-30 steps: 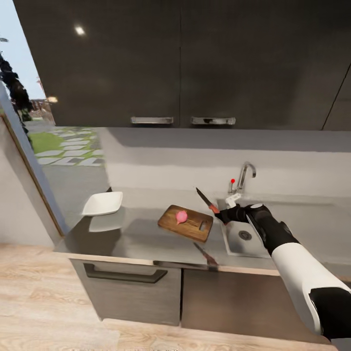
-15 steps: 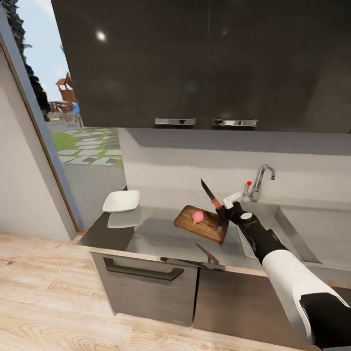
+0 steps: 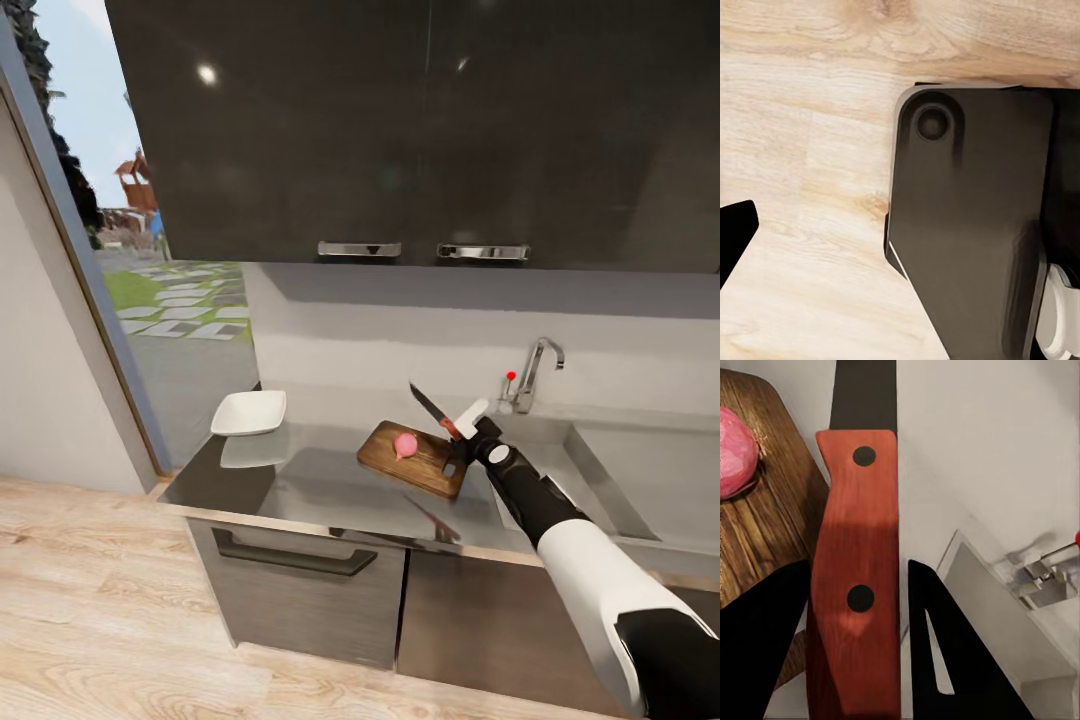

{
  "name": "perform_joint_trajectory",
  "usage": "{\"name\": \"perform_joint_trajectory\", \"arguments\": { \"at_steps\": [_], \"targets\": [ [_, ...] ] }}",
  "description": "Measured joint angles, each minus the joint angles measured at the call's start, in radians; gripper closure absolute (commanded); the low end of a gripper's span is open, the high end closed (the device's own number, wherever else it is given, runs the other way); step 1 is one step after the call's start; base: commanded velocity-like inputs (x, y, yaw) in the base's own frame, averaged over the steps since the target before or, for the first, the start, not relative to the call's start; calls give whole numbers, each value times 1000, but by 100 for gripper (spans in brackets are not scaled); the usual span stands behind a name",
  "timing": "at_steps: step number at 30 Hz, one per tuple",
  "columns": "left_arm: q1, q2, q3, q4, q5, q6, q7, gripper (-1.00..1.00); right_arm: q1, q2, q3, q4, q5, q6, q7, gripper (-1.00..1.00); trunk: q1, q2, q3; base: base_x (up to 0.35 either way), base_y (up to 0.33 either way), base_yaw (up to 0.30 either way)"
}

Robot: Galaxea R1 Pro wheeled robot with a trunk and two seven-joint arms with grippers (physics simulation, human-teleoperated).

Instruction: In the kitchen, take the Vidalia onion out of the sink, dice it on the chopping board with the paring knife, put the diced onion into the bowl on the countertop, then place both the paring knife and the chopping board into the sink.

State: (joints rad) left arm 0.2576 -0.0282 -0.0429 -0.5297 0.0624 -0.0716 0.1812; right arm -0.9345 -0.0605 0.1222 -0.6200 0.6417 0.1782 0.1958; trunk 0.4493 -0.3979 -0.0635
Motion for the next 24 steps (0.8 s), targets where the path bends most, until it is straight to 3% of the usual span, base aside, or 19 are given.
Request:
{"name": "perform_joint_trajectory", "arguments": {
  "at_steps": [10,12,15,17,24],
  "targets": [
    [0,0,0,2,0,0,-1,-100,12,19,1,35,16,0,-2,100,0,0,0,0,0,0],
    [0,0,0,2,0,0,-1,-100,14,25,1,46,39,-1,-5,100,0,0,0,0,0,0],
    [0,0,0,3,0,0,-1,-100,17,47,0,83,124,-2,-25,100,0,0,0,0,0,0],
    [0,0,0,3,0,1,-1,-100,17,55,1,100,154,-2,-38,100,0,0,0,0,0,0],
    [0,0,0,5,0,1,-2,-100,18,63,2,118,185,-2,-63,100,0,0,0,0,0,0]
  ]
}}
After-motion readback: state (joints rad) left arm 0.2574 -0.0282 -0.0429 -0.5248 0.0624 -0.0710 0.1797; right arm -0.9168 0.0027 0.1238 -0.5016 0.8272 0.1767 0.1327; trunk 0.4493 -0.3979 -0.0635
